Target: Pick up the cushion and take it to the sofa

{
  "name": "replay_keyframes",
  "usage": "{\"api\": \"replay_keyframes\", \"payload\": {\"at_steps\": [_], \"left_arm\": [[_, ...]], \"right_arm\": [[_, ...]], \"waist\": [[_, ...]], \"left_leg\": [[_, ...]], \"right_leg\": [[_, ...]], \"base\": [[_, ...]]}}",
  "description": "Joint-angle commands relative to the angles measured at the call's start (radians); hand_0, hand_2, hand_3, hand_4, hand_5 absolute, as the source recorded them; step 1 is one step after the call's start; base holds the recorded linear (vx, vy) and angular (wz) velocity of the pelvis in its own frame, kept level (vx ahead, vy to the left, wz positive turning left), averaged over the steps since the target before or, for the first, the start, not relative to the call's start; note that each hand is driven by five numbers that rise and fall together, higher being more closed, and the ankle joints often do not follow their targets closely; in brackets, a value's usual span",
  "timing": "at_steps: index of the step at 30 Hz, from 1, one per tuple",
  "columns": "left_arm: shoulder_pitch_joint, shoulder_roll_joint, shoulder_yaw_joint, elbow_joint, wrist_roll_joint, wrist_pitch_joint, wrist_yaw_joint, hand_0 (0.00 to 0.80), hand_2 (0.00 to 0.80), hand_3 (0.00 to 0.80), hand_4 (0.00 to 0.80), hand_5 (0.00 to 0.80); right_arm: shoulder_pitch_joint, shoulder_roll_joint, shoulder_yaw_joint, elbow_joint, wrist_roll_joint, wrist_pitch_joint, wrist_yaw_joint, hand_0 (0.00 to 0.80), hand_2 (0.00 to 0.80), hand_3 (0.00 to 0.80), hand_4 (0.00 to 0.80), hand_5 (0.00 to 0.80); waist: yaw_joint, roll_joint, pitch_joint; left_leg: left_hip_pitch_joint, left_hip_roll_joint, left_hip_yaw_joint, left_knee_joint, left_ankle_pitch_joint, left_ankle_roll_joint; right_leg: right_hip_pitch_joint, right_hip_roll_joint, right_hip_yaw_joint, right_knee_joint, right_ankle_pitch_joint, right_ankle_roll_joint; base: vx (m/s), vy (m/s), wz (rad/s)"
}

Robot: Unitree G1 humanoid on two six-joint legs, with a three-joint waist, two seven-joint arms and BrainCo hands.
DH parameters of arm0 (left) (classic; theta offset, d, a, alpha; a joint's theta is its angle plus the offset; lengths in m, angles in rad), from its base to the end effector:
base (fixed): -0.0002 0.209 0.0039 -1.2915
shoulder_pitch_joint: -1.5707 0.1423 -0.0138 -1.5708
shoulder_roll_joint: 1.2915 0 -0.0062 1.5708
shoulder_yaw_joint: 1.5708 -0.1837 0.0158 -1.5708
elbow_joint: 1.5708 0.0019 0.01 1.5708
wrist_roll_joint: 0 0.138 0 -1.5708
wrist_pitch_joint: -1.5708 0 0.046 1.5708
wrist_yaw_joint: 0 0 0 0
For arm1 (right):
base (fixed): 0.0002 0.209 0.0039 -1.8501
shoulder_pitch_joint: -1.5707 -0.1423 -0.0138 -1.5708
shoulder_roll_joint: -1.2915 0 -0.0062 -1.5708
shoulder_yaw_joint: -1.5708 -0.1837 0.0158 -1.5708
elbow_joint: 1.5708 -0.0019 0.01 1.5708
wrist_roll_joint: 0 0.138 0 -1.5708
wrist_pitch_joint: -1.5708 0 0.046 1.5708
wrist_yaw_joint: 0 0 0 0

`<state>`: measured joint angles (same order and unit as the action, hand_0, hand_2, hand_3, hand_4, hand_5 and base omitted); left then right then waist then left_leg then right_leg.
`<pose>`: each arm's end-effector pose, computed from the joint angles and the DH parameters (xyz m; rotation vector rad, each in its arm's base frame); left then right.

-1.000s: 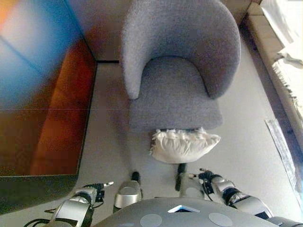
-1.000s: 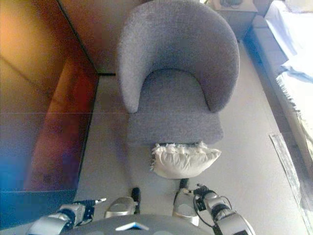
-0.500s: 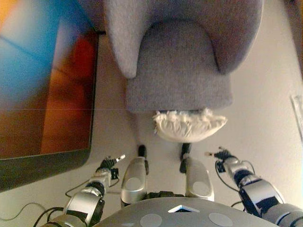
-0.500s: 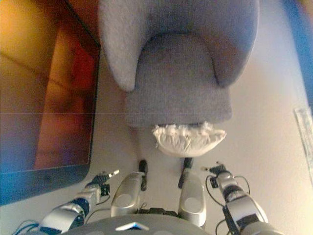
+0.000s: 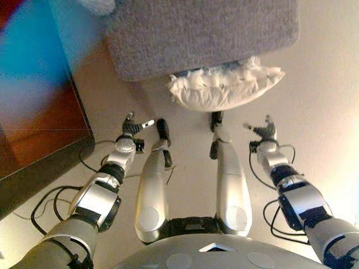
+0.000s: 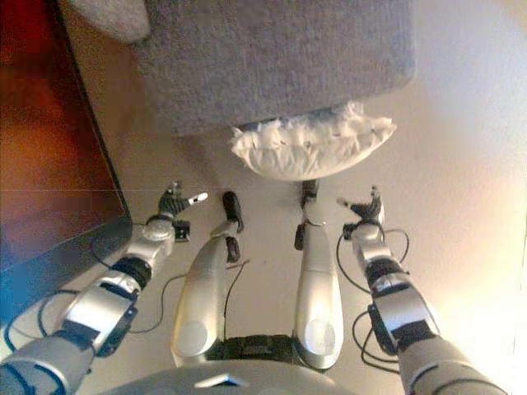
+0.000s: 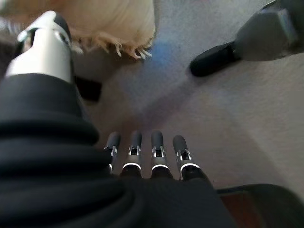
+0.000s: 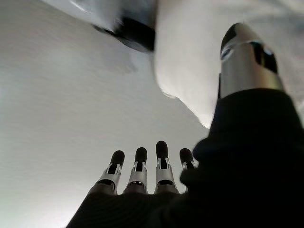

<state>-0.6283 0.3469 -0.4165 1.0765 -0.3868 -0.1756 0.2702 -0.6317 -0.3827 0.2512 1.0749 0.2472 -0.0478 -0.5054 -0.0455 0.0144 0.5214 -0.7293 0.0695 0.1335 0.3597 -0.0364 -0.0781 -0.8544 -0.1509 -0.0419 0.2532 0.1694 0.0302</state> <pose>0.2923 0.1959 0.0185 0.2895 0.2925 0.1803 0.2940 -0.2221 0.0259 -0.3894 0.3317 -0.5201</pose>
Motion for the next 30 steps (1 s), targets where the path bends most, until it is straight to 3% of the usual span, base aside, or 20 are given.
{"api": "replay_keyframes", "payload": {"at_steps": [1, 6, 10, 18, 23, 30], "left_arm": [[0.003, 0.031, 0.024, -0.035, -0.040, -0.095, 0.025, 0.000, 0.000, 0.000, 0.000, 0.000], [-0.038, 0.061, 0.000, -0.081, -0.027, -0.150, 0.001, 0.000, 0.000, 0.000, 0.000, 0.000], [-0.079, 0.053, -0.043, -0.076, -0.009, -0.243, 0.003, 0.000, 0.000, 0.000, 0.000, 0.000], [-0.190, 0.154, -0.067, -0.204, -0.067, -0.238, -0.050, 0.000, 0.000, 0.000, 0.000, 0.000], [-0.252, 0.204, -0.087, -0.239, -0.160, -0.253, -0.159, 0.000, 0.000, 0.000, 0.000, 0.000], [-0.351, 0.261, -0.118, -0.268, -0.225, -0.300, -0.228, 0.000, 0.000, 0.000, 0.000, 0.000]], "right_arm": [[0.009, -0.096, 0.012, -0.059, 0.002, -0.060, -0.123, 0.000, 0.000, 0.000, 0.000, 0.000], [-0.034, -0.135, -0.002, -0.100, -0.018, -0.084, -0.259, 0.000, 0.000, 0.000, 0.000, 0.000], [-0.107, -0.139, -0.002, -0.073, -0.083, -0.130, -0.338, 0.000, 0.000, 0.000, 0.000, 0.000], [-0.226, -0.269, 0.057, -0.161, -0.060, -0.075, -0.305, 0.000, 0.000, 0.000, 0.000, 0.000], [-0.337, -0.344, 0.122, -0.193, -0.055, -0.104, -0.238, 0.000, 0.000, 0.000, 0.000, 0.000], [-0.461, -0.418, 0.203, -0.212, -0.048, -0.170, -0.174, 0.000, 0.000, 0.000, 0.000, 0.000]], "waist": [[-0.021, 0.053, -0.001], [-0.022, 0.051, -0.001], [-0.018, 0.056, -0.001], [-0.014, 0.035, -0.001], [-0.006, 0.022, -0.001], [0.005, -0.009, -0.001]], "left_leg": [[-0.138, 0.014, -0.048, 0.032, 0.052, 0.013], [-0.266, 0.024, -0.067, 0.087, 0.041, 0.014], [-0.366, 0.027, -0.086, 0.144, 0.022, 0.015], [-0.499, 0.029, -0.106, 0.179, 0.004, 0.014], [-0.567, 0.026, -0.122, 0.195, -0.001, 0.005], [-0.633, 0.026, -0.153, 0.220, -0.011, -0.007]], "right_leg": [[-0.058, -0.025, -0.021, 0.133, -0.119, 0.058], [-0.177, -0.015, 0.001, 0.201, -0.130, 0.058], [-0.270, -0.004, 0.018, 0.256, -0.137, 0.054], [-0.394, -0.012, 0.004, 0.276, -0.129, 0.057], [-0.449, -0.018, -0.013, 0.283, -0.126, 0.064], [-0.494, -0.023, -0.037, 0.301, -0.129, 0.078]], "base": [[-0.029, -0.001, -0.10], [-0.024, -0.003, -0.02], [-0.018, 0.000, -0.08], [-0.035, -0.034, -0.07], [-0.026, -0.037, -0.05], [-0.011, -0.071, -0.05]]}}
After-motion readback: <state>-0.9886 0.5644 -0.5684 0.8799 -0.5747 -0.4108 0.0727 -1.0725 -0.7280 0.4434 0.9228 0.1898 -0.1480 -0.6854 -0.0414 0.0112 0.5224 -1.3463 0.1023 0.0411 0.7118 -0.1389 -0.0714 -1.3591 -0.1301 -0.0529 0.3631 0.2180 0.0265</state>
